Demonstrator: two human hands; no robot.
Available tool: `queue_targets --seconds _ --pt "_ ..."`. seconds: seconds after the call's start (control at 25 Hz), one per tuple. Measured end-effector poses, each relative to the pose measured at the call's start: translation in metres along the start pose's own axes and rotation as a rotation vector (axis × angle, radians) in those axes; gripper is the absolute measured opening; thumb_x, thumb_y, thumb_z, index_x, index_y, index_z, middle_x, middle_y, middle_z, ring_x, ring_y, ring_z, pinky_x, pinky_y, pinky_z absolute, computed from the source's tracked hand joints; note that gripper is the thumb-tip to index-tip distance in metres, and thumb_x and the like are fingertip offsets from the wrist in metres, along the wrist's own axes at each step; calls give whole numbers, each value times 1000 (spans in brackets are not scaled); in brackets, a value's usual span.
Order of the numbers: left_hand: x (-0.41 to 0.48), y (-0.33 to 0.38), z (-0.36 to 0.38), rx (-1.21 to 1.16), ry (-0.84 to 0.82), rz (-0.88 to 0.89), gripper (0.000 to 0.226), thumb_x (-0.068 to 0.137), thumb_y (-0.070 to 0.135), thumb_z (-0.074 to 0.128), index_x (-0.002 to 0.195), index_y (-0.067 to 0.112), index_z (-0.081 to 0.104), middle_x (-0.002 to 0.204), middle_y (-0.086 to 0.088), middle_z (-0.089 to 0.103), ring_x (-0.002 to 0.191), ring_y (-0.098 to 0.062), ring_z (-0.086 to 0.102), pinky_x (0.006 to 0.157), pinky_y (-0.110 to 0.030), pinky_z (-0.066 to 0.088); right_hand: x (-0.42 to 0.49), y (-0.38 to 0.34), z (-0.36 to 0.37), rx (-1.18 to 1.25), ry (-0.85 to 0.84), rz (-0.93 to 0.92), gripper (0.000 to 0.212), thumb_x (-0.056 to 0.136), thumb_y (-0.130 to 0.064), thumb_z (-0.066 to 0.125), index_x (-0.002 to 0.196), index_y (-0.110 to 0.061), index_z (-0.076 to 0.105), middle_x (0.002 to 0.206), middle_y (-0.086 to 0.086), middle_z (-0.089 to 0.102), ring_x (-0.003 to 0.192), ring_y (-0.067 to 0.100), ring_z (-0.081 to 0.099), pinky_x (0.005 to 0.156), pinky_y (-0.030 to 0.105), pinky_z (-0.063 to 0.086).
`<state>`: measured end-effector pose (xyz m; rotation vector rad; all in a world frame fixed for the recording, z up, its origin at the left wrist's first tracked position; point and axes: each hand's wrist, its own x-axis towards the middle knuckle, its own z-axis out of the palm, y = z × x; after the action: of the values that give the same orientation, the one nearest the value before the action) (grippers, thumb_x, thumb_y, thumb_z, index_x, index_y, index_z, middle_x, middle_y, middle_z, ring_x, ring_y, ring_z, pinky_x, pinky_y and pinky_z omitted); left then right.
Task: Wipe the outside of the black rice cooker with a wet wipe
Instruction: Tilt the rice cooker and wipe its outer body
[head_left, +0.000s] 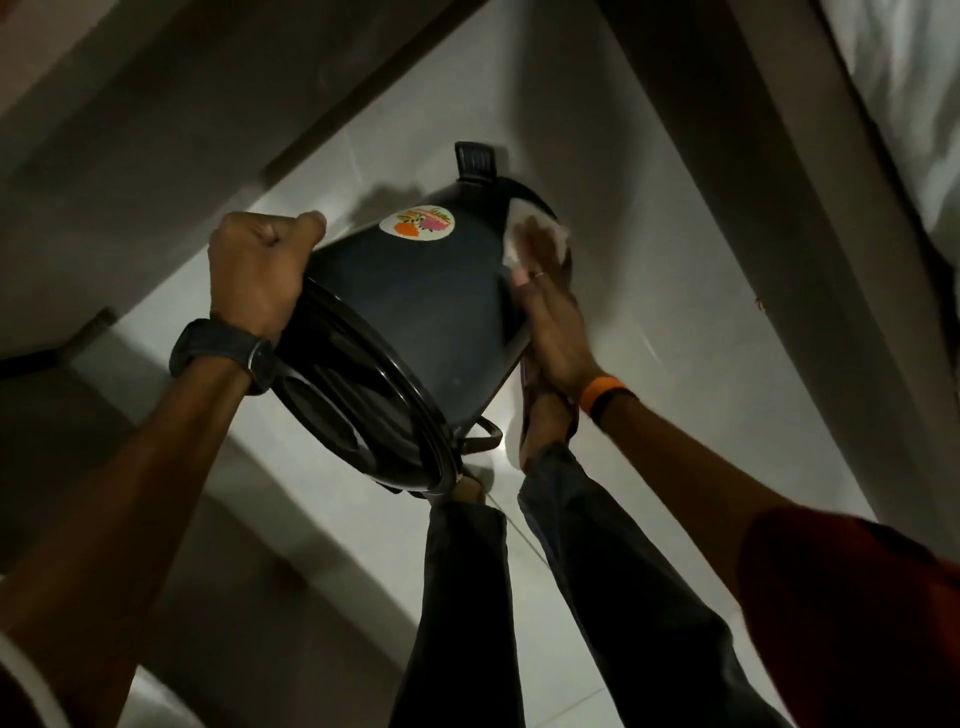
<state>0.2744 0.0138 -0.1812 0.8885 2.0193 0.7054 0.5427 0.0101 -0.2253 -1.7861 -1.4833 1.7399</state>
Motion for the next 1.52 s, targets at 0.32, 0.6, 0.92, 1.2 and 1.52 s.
queue_targets --seconds 0.32,0.6,0.92,1.2,1.52 --pt "15 -11 -11 -36 73 -156 50 81 37 62 44 19 34 32 11 28 37 -7 24 43 -20 26 -4 16 17 -110 -8 -258 61 107 -28 44 164 -15 31 176 7 22 166 28 14 133 55 19" --pt "28 -14 -18 -143 168 -287 48 70 46 64 37 22 40 38 11 38 41 -12 36 52 -25 33 -60 -8 46 71 -230 -567 50 112 -44 33 160 -30 39 174 -6 29 166 19 15 135 52 14" --pt "8 9 -1 -12 38 48 53 89 30 64 45 20 35 34 11 31 40 -4 26 48 -23 28 70 -11 -9 -12 166 250 55 112 -43 35 163 -23 36 174 0 29 162 20 27 135 43 17" --pt "-69 66 63 1107 -314 1239 35 91 43 51 72 20 70 69 0 65 77 -21 59 85 -43 34 -4 44 22 480 351 597 21 96 3 65 114 1 76 112 21 77 102 36 71 91 41 64" --pt "-105 -7 66 777 300 507 91 80 77 42 153 24 28 162 -11 25 152 -32 18 118 -66 14 -31 18 18 450 320 606 33 98 6 60 129 -2 70 131 19 71 121 37 67 104 49 59"
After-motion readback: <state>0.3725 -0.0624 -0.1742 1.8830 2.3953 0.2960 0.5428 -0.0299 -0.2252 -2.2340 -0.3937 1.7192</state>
